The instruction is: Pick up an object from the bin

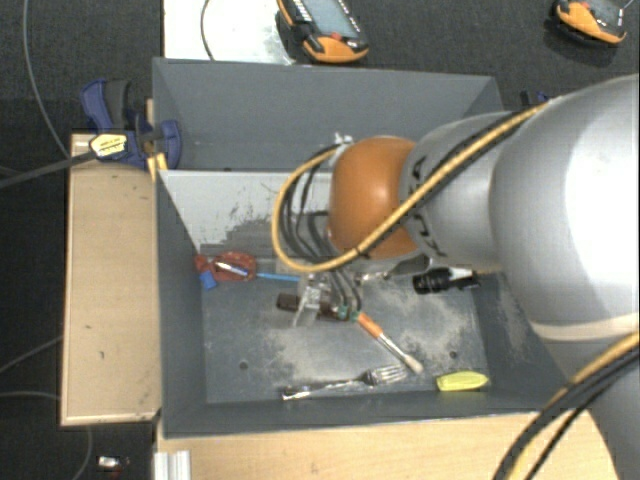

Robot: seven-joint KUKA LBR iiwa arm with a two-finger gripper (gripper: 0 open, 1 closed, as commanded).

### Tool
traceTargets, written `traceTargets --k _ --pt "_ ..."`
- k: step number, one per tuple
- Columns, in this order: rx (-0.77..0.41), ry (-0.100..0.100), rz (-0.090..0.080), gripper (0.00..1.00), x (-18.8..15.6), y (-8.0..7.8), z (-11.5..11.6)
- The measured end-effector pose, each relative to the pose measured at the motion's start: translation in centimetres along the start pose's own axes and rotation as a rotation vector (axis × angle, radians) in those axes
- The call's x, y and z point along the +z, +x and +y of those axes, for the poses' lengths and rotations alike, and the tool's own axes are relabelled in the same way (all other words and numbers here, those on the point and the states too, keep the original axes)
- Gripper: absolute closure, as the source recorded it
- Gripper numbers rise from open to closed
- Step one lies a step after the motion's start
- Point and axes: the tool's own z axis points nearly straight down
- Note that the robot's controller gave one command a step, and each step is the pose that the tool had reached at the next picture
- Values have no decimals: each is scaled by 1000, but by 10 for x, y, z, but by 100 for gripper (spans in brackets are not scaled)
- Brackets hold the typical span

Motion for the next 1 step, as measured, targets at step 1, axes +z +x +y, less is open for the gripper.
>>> traceTargets --k 1 --pt "15 -2 -9 100 -3 3 -33"
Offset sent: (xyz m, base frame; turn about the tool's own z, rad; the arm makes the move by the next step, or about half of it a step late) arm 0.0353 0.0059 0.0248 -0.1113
